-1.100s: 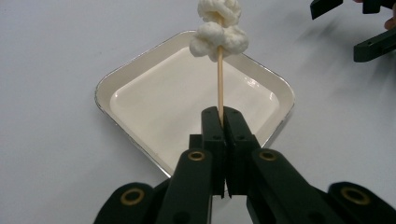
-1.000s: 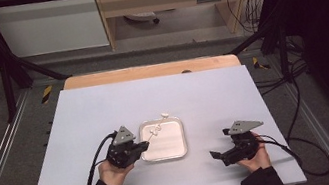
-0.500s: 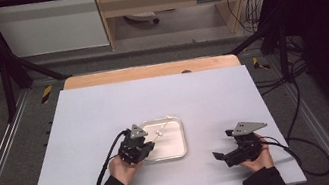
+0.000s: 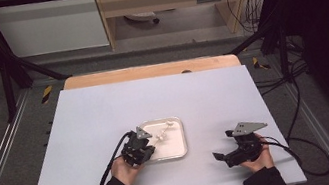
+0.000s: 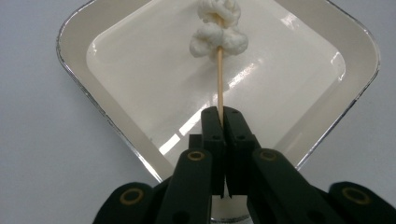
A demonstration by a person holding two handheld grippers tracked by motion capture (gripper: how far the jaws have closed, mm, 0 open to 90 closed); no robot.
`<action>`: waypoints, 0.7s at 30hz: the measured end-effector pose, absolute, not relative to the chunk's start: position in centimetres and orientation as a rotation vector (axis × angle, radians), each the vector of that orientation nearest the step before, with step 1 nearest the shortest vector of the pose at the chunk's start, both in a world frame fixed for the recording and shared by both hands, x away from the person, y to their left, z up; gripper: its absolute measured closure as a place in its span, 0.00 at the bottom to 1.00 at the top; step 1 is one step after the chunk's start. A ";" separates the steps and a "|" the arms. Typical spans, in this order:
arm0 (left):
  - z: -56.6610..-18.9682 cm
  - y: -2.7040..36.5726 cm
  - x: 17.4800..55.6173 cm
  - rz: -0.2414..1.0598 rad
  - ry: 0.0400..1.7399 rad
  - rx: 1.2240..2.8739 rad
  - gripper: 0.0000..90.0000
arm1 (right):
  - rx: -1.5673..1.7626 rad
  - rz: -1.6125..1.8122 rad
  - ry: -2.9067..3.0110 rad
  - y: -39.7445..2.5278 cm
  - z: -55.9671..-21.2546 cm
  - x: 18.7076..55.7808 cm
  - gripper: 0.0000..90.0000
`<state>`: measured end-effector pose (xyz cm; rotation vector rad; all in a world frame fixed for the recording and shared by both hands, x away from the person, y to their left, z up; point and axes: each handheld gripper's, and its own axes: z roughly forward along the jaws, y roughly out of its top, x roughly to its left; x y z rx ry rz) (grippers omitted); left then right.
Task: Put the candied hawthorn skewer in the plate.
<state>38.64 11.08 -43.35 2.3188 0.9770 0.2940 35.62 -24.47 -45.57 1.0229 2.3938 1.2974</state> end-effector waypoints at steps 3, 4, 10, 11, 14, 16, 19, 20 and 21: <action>-43.5 11.0 38.7 0.293 0.982 2.324 0.98 | 1.024 1.300 2.393 -24.5 -45.6 35.6 0.00; -43.5 11.0 38.7 0.295 0.979 2.325 0.97 | 1.025 1.301 2.392 -24.5 -45.6 35.6 0.00; -43.4 11.1 38.6 0.297 0.989 2.319 0.93 | 1.025 1.308 2.390 -24.5 -45.5 35.6 0.00; -43.4 11.1 38.6 0.299 0.988 2.315 0.91 | 1.026 1.310 2.388 -24.5 -45.5 35.6 0.00; -43.0 11.4 38.5 0.298 0.970 2.306 0.86 | 1.029 1.316 2.384 -24.5 -45.4 35.6 0.00; -42.7 11.7 38.3 0.297 0.960 2.286 0.81 | 1.030 1.315 2.384 -24.5 -45.4 35.6 0.00; -42.2 12.3 38.2 0.294 0.948 2.261 0.71 | 1.033 1.317 2.383 -24.5 -45.4 35.6 0.00; -42.0 12.6 38.1 0.293 0.939 2.250 0.68 | 1.036 1.318 2.383 -24.5 -45.4 35.6 0.00; -41.9 12.8 38.1 0.292 0.936 2.246 0.65 | 1.040 1.319 2.383 -24.5 -45.4 35.6 0.00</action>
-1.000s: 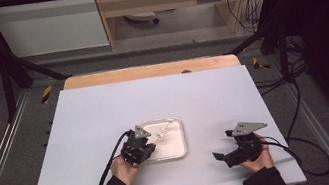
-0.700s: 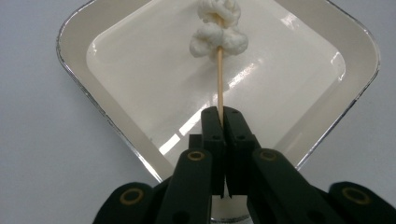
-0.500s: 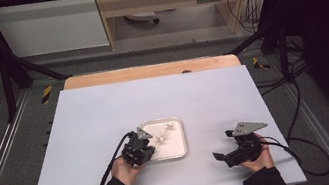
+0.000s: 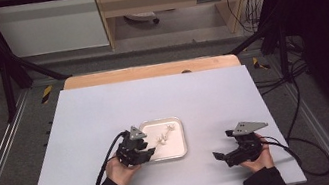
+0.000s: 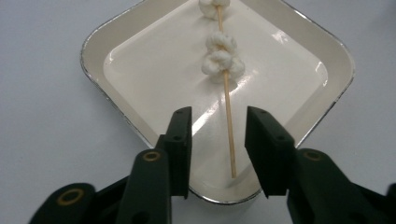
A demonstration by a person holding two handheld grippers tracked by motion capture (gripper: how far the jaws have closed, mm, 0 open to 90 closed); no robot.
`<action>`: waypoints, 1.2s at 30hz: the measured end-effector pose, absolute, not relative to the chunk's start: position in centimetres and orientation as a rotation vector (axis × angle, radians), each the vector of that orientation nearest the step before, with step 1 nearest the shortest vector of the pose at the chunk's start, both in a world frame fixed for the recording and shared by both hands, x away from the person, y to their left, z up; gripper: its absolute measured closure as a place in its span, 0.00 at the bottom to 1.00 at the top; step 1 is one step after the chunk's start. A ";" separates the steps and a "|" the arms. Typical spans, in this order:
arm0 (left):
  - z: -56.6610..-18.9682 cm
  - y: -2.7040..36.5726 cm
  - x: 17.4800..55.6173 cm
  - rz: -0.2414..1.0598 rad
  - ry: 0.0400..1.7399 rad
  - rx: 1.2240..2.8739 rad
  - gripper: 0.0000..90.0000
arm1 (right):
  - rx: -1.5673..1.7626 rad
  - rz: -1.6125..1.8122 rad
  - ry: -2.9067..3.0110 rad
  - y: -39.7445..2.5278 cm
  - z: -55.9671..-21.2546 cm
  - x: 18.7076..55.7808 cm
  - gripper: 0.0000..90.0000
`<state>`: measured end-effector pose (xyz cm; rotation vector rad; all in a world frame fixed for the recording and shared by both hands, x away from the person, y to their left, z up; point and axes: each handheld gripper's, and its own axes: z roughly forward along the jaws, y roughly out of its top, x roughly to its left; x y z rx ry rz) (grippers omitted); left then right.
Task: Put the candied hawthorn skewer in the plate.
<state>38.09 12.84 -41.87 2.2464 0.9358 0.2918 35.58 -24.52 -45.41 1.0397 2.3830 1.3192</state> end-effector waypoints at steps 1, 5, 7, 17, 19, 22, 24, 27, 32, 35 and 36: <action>-41.7 13.1 38.0 0.296 0.930 2.237 0.62 | 1.042 1.320 2.383 -24.5 -45.4 35.6 0.00; -41.2 14.3 37.7 0.279 0.906 2.217 0.50 | 1.047 1.318 2.383 -24.5 -45.4 35.6 0.00; -41.0 14.8 37.5 0.286 0.896 2.210 0.46 | 1.044 1.314 2.383 -24.6 -45.4 35.6 0.00; -41.4 18.1 36.1 0.383 0.881 2.226 0.24 | 1.053 1.311 2.393 -24.6 -45.4 35.6 0.00; -41.5 19.0 35.9 0.382 0.889 2.215 0.22 | 1.054 1.312 2.394 -24.6 -45.4 35.7 0.00; -41.9 20.1 35.5 0.387 0.907 2.200 0.18 | 1.056 1.311 2.394 -24.6 -45.4 35.6 0.00; -42.1 21.1 35.1 0.379 0.920 2.182 0.18 | 1.054 1.308 2.397 -24.6 -45.4 35.6 0.00; -42.6 22.4 34.7 0.378 0.941 2.155 0.17 | 1.059 1.306 2.402 -24.6 -45.4 35.6 0.00; -43.5 23.9 34.4 0.355 0.956 2.123 0.15 | 1.063 1.301 2.407 -24.5 -45.5 35.7 0.00; -43.9 24.5 34.0 0.343 0.955 2.102 0.14 | 1.063 1.299 2.406 -24.6 -45.5 35.7 0.00; -44.0 24.7 33.9 0.344 0.953 2.103 0.14 | 1.060 1.299 2.406 -24.6 -45.5 35.6 0.00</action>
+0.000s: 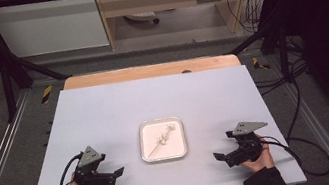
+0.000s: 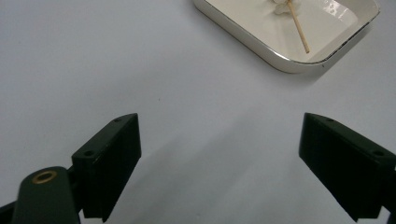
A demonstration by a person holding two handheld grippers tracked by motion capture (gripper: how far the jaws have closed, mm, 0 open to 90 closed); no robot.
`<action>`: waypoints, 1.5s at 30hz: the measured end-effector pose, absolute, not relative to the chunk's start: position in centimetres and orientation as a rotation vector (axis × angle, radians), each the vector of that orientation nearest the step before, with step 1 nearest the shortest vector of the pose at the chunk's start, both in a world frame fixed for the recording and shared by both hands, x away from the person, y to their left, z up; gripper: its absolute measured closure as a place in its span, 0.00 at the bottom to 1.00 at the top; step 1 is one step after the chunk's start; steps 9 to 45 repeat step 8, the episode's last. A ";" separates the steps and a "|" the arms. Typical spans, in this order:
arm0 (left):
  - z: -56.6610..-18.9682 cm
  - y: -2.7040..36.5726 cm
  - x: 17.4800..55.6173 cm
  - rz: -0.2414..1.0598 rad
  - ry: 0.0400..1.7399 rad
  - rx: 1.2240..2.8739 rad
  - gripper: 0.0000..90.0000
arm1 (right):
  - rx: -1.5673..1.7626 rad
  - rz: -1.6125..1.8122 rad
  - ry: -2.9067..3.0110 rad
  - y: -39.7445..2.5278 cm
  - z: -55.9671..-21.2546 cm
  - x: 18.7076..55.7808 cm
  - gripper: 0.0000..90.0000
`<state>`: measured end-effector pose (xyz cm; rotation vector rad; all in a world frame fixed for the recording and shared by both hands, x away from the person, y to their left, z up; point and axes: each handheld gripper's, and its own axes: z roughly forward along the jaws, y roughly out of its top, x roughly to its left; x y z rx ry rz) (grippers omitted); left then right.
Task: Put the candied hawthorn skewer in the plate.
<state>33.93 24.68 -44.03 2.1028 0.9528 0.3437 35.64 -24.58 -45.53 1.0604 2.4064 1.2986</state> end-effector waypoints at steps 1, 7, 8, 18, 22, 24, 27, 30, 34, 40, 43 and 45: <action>-44.1 24.8 33.9 0.344 0.950 2.102 0.14 | 1.062 1.300 2.406 -24.6 -45.5 35.6 0.00; -44.5 25.4 34.0 0.346 0.961 2.085 0.14 | 1.060 1.302 2.410 -24.6 -45.6 35.6 0.00; -44.6 25.4 34.0 0.344 0.963 2.085 0.14 | 1.064 1.305 2.409 -24.5 -45.5 35.6 0.00; -44.6 25.4 34.0 0.344 0.963 2.085 0.14 | 1.064 1.305 2.409 -24.5 -45.5 35.6 0.00; -44.6 25.4 34.0 0.344 0.963 2.085 0.14 | 1.064 1.305 2.409 -24.5 -45.5 35.6 0.00; -44.6 25.4 34.0 0.344 0.963 2.085 0.14 | 1.064 1.305 2.409 -24.5 -45.5 35.6 0.00; -44.6 25.4 34.0 0.344 0.963 2.085 0.14 | 1.064 1.305 2.409 -24.5 -45.5 35.6 0.00; -44.6 25.4 34.0 0.344 0.963 2.085 0.14 | 1.064 1.305 2.409 -24.5 -45.5 35.6 0.00; -44.6 25.4 34.0 0.344 0.963 2.085 0.14 | 1.064 1.305 2.409 -24.5 -45.5 35.6 0.00; -44.6 25.4 34.0 0.344 0.963 2.085 0.14 | 1.064 1.305 2.409 -24.5 -45.5 35.6 0.00; -44.6 25.4 34.0 0.344 0.963 2.085 0.14 | 1.064 1.305 2.409 -24.5 -45.5 35.6 0.00; -44.6 25.4 34.0 0.344 0.963 2.085 0.14 | 1.064 1.305 2.409 -24.5 -45.5 35.6 0.00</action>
